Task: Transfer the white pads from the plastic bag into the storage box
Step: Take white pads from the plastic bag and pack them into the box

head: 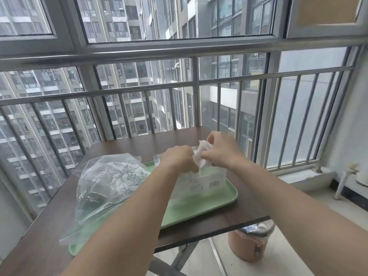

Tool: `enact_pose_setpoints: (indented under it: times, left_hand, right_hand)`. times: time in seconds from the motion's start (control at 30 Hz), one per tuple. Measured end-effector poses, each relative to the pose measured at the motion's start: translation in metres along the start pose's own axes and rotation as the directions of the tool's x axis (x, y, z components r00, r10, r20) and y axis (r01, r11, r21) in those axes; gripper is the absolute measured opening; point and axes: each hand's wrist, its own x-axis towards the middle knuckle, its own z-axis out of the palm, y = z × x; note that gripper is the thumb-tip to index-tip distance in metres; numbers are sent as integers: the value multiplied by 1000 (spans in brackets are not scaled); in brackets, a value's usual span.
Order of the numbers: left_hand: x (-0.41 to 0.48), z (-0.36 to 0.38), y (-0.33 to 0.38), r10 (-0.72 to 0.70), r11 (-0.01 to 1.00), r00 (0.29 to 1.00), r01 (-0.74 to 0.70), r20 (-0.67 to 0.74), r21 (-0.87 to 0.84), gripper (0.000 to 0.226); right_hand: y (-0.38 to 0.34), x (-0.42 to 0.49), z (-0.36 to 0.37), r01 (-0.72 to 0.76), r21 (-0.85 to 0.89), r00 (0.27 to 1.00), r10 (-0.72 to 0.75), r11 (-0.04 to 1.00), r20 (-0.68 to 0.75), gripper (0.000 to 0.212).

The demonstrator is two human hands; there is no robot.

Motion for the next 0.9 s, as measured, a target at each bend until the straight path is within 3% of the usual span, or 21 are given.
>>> enact_pose_setpoints:
  times: [0.13,0.37,0.7,0.83,0.9]
  left_hand:
    - [-3,1,0,-14,1000,1000,14,-12,4,40]
    - [-7,8,0,6,1000,998,-6,-56,7,38]
    - [-5,3,0,15,999,999,-17,44,46,48]
    - [1,2,0,35,996,995,-43,98,80,44]
    - [1,2,-1,34,997,996,-40,88,73,40]
  right_hand:
    - [-9,-6,12,111,-368,994,-108,923,28,24]
    - [-16,-9,27,53,-660,995,-98,749,-32,31]
    - [-12,-20,31,96,-552,988,-145,829,-46,19]
    - [-10,-30,33,127,-514,974,-205,848,-98,38]
    - [-8,-33,32,122,-503,965,-222,856,-143,32]
